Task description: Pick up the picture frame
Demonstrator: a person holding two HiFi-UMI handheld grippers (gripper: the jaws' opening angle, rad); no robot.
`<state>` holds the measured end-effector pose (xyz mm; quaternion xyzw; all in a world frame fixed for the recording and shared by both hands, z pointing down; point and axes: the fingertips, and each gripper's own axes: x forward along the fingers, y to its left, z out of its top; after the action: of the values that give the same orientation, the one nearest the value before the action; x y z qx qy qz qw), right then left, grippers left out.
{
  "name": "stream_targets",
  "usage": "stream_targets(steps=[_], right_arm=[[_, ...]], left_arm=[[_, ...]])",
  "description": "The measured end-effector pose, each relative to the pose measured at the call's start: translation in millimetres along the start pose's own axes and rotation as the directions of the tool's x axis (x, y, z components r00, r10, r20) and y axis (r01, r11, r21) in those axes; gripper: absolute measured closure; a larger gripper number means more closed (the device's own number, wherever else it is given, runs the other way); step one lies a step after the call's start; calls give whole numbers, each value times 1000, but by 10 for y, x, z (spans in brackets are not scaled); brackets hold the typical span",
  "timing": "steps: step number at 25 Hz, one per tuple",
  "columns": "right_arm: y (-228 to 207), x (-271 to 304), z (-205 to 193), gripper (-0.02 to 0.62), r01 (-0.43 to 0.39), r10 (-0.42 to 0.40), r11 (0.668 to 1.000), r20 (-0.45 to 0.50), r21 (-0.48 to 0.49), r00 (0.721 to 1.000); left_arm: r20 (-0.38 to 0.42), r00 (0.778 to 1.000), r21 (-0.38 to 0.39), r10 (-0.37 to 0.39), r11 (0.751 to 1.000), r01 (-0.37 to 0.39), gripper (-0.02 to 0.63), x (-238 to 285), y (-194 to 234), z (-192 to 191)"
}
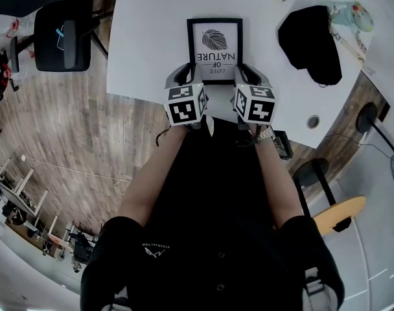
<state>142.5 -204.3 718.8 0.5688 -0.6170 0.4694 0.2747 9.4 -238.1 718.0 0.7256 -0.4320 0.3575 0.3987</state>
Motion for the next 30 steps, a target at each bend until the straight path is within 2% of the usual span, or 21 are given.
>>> stream_targets(steps=[15, 30], right_arm=[[56, -302, -295, 528, -4, 5, 999, 32, -33, 999], [197, -660, -550, 528, -5, 14, 995, 90, -98, 996]], left_arm=[[66, 998, -15, 12, 1000, -11, 532, -313, -119, -313], [161, 986, -38, 33, 999, -27, 534, -713, -202, -619]])
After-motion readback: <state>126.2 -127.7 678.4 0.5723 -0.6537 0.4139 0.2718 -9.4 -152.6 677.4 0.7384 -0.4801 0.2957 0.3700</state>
